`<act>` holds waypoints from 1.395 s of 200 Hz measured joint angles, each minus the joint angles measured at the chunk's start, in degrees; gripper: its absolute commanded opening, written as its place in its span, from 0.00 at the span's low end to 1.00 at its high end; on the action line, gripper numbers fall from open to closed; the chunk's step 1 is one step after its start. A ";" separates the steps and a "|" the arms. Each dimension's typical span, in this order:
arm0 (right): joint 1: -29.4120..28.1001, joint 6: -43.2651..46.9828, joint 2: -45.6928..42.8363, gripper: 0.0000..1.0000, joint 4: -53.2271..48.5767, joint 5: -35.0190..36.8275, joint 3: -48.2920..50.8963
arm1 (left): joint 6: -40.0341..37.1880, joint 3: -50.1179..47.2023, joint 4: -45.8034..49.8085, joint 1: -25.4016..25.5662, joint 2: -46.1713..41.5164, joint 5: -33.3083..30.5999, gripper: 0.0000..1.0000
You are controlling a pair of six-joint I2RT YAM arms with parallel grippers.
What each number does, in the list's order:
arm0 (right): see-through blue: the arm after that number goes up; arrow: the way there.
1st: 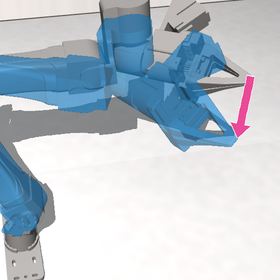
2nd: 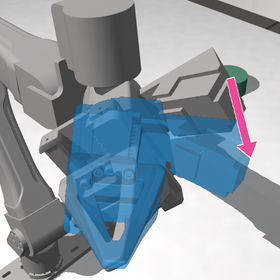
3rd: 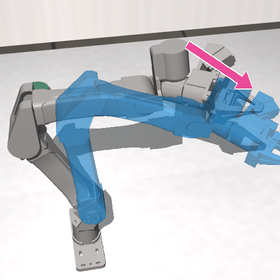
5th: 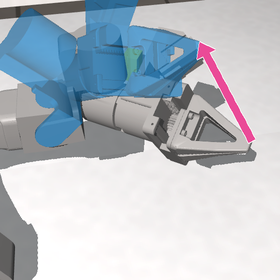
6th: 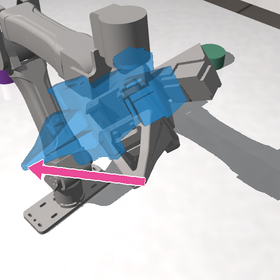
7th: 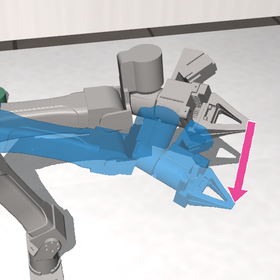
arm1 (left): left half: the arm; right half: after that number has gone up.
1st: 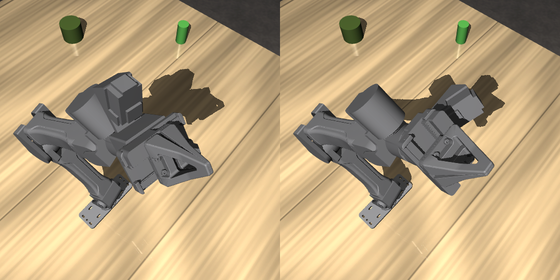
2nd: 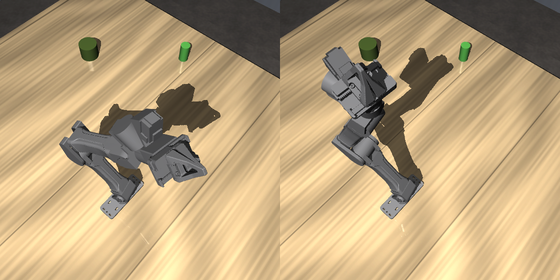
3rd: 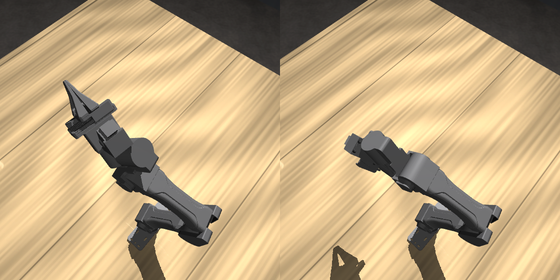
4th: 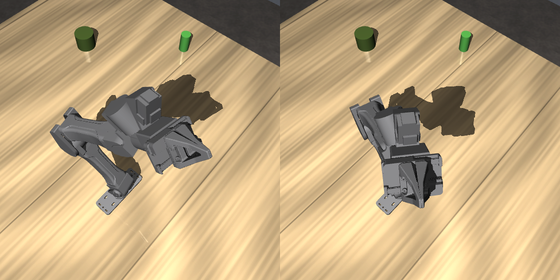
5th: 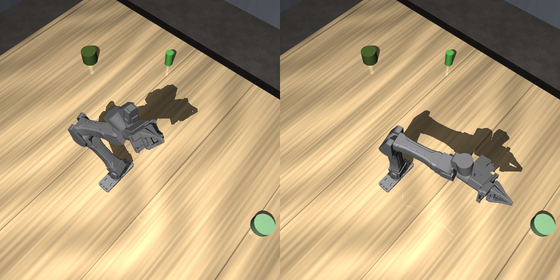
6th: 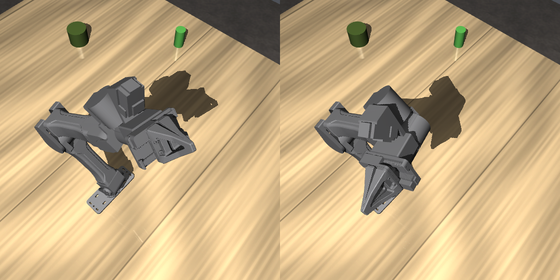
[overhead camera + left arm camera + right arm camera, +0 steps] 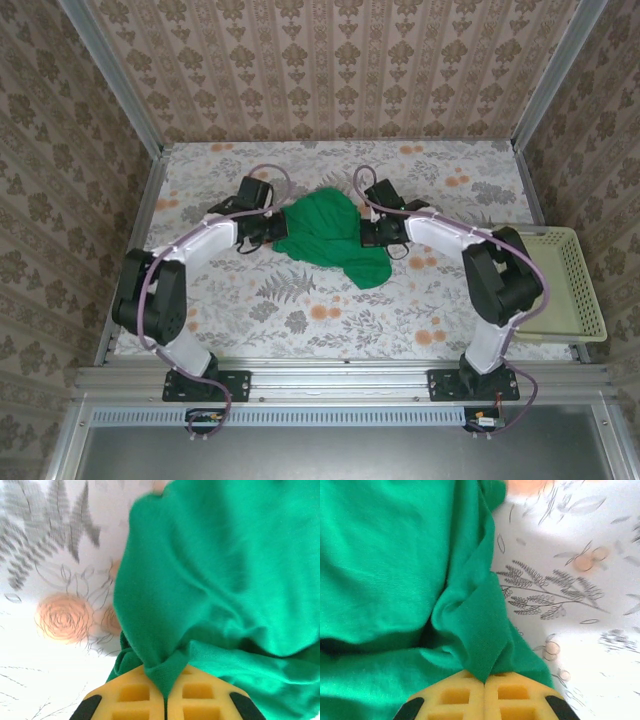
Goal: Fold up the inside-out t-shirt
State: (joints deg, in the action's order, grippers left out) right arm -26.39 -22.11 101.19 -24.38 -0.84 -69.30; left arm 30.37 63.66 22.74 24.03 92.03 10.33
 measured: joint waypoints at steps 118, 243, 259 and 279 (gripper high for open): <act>-4.09 8.28 -25.16 0.00 -13.29 11.45 -24.98 | -8.57 18.91 6.25 1.05 -20.63 -5.62 0.35; 2.29 -1.29 -17.35 0.00 -15.98 15.50 1.51 | -1.88 -6.32 10.27 -10.47 -6.93 -2.58 0.86; 2.29 -1.73 -17.77 0.00 -15.65 15.50 2.03 | -0.76 -8.50 8.35 -13.14 -6.91 -1.86 0.87; 2.29 -2.14 -17.79 0.00 -15.37 15.50 3.17 | -0.28 -8.96 5.64 -13.86 -6.40 -0.55 0.86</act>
State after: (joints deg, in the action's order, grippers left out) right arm -24.10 -24.25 83.40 -39.75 14.66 -66.13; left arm 30.09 54.70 28.38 10.17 85.62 9.78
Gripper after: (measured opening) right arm 0.065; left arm 0.868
